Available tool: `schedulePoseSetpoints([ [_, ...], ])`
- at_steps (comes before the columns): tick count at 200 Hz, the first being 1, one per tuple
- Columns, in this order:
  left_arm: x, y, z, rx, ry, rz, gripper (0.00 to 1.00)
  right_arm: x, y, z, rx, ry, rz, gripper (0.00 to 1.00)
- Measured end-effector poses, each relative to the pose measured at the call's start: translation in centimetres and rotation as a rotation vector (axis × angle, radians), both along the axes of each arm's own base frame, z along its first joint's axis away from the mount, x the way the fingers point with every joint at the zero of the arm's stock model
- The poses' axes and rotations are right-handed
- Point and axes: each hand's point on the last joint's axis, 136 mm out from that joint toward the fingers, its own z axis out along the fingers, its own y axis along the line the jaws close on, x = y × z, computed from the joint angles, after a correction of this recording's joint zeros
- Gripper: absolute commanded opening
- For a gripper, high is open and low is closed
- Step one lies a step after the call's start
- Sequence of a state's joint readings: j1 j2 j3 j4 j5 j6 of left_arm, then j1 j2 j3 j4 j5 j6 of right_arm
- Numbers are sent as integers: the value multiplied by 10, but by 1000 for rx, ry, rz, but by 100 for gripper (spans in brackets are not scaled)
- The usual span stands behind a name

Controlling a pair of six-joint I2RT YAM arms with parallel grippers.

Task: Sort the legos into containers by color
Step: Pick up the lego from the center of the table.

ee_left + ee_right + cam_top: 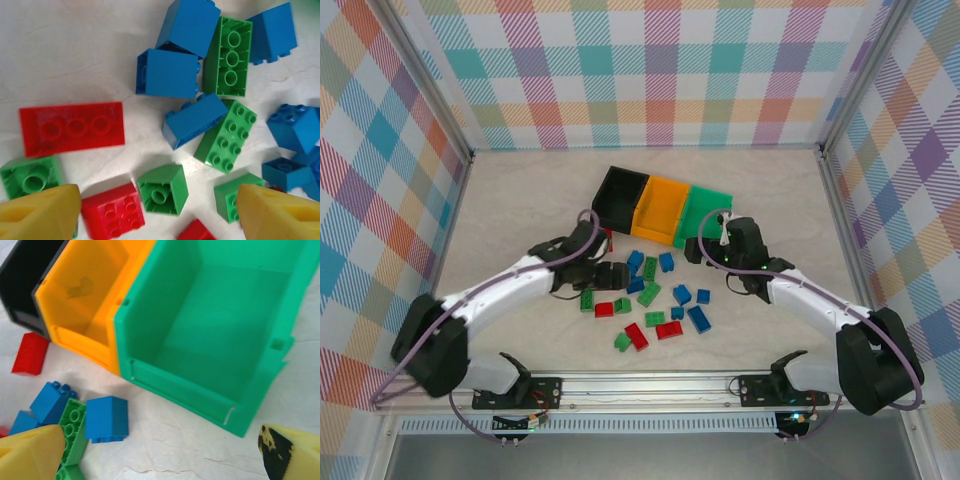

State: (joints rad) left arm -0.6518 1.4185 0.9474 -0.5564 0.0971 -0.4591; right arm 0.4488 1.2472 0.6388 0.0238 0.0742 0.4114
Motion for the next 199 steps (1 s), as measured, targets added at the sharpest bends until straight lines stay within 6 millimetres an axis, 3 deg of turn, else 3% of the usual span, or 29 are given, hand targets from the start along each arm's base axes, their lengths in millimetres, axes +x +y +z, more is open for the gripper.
schedulePoseSetpoints([
  [44,34,-36,-15,153,23,-53,75,2,-6,2,-8,-12,-39,99],
  [123,44,-36,-47,275,93,-73,68,3,-6,-12,-25,25,-44,99],
  [167,45,-37,-56,293,107,-88,47,3,-6,-11,-25,25,-45,99],
  [199,47,-38,-54,289,100,-91,40,4,-6,-11,-25,24,-45,99],
])
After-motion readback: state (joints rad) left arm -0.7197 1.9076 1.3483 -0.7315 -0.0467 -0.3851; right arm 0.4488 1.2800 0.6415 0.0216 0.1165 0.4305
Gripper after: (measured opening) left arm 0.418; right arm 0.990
